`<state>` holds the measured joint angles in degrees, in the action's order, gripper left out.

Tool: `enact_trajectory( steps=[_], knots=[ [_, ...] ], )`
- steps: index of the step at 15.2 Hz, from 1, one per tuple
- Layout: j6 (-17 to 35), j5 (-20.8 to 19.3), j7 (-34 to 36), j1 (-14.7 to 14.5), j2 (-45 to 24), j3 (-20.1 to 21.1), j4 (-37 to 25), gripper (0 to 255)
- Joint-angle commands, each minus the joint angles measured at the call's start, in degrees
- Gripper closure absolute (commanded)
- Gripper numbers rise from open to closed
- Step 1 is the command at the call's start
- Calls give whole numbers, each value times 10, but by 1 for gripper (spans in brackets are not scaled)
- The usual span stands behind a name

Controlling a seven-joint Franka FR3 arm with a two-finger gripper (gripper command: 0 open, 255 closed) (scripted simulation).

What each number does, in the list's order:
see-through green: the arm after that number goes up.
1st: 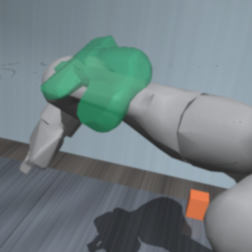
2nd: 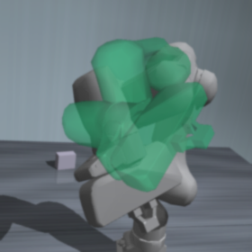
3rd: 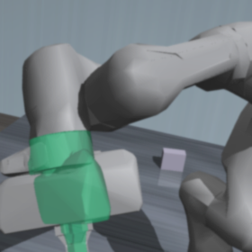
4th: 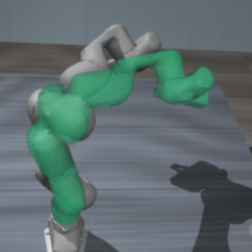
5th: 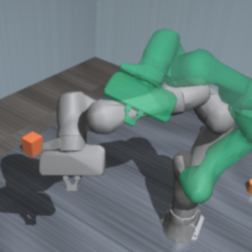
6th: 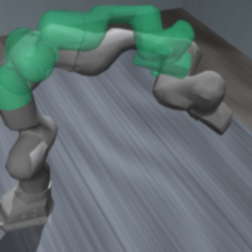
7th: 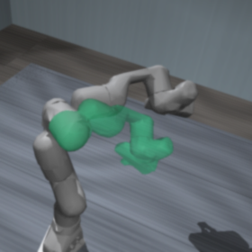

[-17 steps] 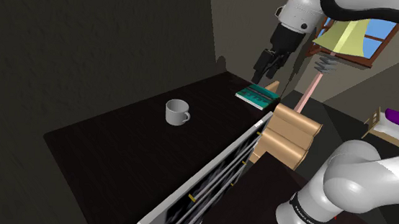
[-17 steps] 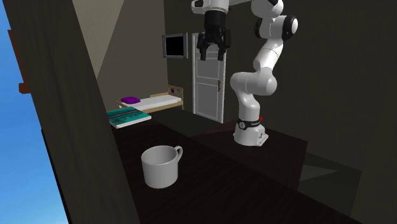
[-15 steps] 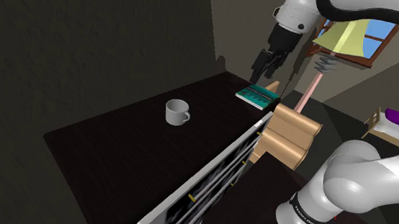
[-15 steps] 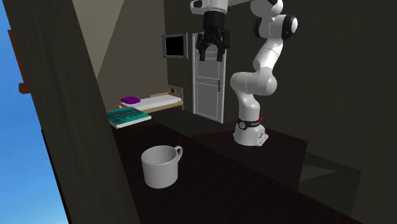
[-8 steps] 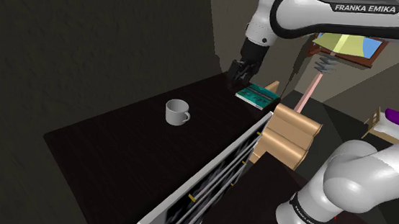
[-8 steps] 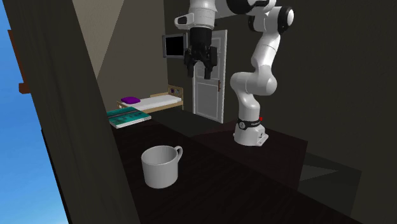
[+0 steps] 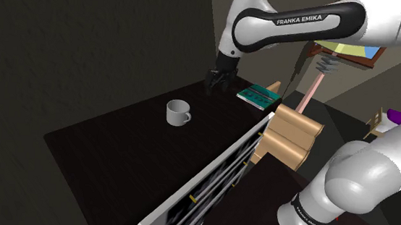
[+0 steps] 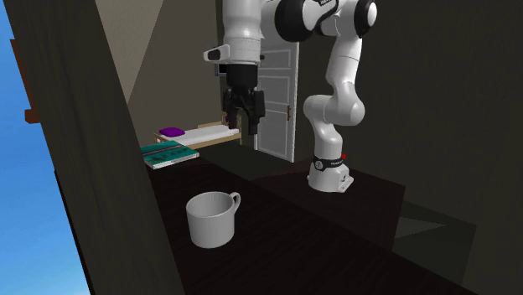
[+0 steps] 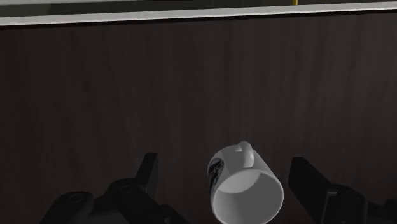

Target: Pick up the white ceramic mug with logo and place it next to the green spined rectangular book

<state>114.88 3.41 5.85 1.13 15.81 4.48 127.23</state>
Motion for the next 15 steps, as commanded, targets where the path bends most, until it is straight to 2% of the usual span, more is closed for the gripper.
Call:
enact_trajectory(
  steps=[1,12,15],
  knots=[
    [18,-2,3,1,-52,1,-29,0],
    [72,-14,27,-2,-302,4,-197,0],
    [86,-15,28,-3,-318,4,-198,0]
  ],
)
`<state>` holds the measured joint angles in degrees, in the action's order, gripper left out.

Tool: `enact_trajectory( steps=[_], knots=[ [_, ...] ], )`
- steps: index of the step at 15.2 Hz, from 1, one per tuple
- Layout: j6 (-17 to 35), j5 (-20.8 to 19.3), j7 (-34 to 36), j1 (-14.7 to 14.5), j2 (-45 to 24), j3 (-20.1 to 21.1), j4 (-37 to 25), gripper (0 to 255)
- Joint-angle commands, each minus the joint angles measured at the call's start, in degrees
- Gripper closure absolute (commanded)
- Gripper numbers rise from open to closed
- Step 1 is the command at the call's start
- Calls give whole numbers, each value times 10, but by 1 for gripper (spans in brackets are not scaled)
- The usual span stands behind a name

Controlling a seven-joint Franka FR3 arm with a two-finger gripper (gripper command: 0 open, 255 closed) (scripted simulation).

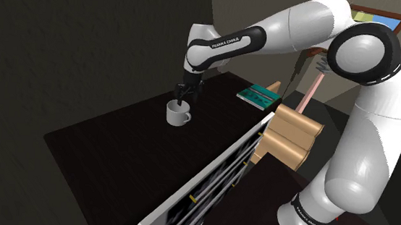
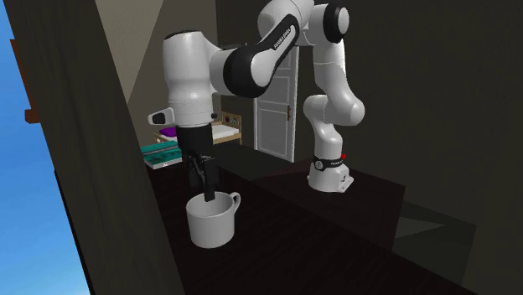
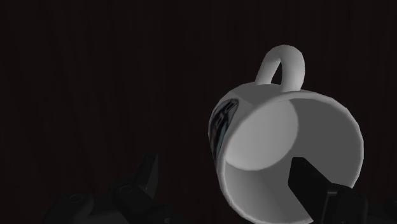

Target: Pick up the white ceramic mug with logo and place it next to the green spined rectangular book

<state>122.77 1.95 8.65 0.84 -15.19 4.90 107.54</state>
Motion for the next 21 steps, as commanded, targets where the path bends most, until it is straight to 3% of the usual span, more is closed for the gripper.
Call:
enact_trajectory(
  steps=[1,5,13,14,21],
  knots=[
    [14,-1,0,-1,-12,0,2,0],
    [44,-2,1,-2,-29,0,15,0],
    [44,-2,1,-2,-29,0,15,0],
    [44,-2,1,-2,-29,0,15,255],
    [44,-2,1,-2,-29,0,15,255]
  ],
)
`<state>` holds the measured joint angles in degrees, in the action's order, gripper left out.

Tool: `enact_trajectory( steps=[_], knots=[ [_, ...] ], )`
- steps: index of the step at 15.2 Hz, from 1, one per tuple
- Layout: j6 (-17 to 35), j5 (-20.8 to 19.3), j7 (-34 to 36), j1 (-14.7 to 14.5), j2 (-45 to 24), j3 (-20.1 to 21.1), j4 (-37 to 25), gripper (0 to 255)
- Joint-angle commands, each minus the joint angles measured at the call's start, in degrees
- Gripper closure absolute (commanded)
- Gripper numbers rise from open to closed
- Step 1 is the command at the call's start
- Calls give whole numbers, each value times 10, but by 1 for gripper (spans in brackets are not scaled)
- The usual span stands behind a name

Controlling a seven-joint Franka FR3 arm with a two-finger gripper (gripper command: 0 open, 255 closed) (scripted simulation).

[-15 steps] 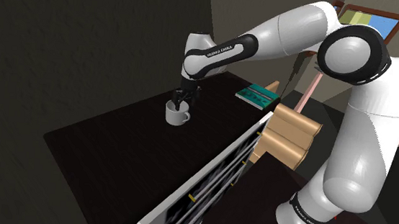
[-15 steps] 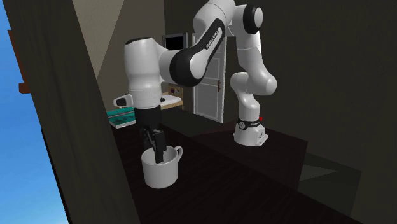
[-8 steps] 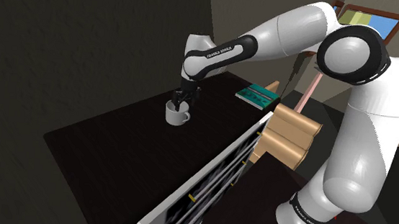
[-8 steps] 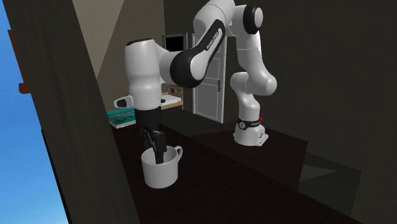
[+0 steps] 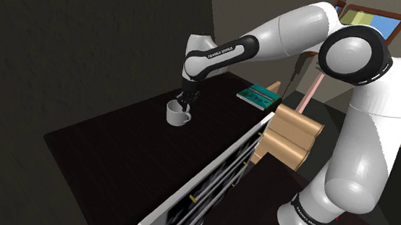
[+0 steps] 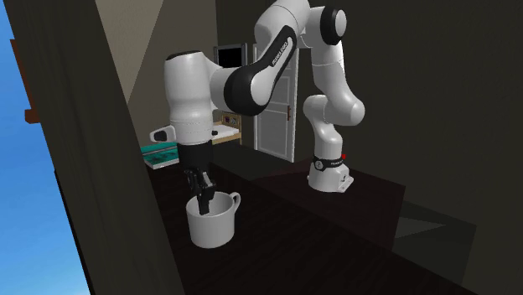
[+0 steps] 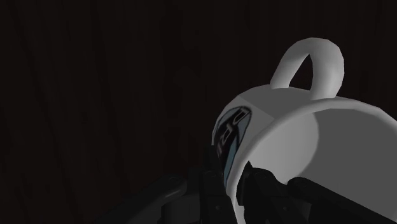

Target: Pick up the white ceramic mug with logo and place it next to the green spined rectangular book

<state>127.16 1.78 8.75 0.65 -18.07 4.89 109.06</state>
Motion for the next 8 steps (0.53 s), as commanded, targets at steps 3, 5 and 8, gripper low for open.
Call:
enact_trajectory(
  steps=[3,5,8],
  knots=[
    [-6,0,0,0,4,0,-2,255],
    [-20,1,0,0,12,0,-8,255],
    [-40,1,1,1,22,1,-18,255]
  ],
)
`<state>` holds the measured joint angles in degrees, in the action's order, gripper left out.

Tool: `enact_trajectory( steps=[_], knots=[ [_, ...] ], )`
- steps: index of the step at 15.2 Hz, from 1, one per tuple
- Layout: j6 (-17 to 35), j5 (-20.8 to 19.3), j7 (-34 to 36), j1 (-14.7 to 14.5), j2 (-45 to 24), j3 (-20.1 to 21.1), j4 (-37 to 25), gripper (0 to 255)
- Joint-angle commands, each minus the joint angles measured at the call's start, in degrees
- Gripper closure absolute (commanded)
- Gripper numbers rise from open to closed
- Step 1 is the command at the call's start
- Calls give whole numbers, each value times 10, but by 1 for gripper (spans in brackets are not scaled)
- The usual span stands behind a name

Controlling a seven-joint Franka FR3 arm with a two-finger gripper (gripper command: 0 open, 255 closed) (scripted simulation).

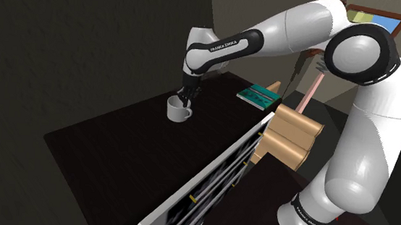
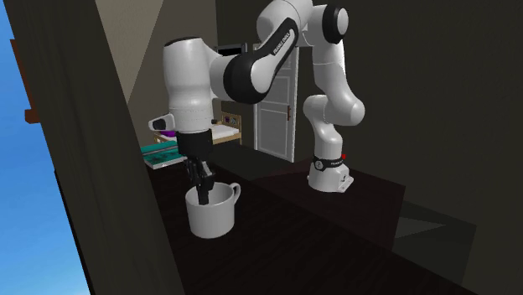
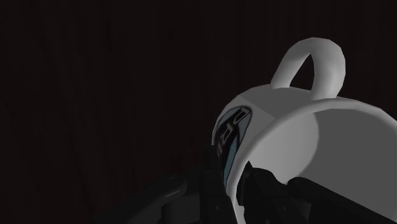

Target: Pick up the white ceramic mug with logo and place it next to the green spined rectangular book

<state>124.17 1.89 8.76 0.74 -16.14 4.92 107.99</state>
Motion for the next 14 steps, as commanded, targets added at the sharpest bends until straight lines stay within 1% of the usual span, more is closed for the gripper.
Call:
enact_trajectory(
  steps=[1,14],
  knots=[
    [-17,0,1,0,6,0,-11,255],
    [-107,2,3,1,40,1,-67,255]
  ],
)
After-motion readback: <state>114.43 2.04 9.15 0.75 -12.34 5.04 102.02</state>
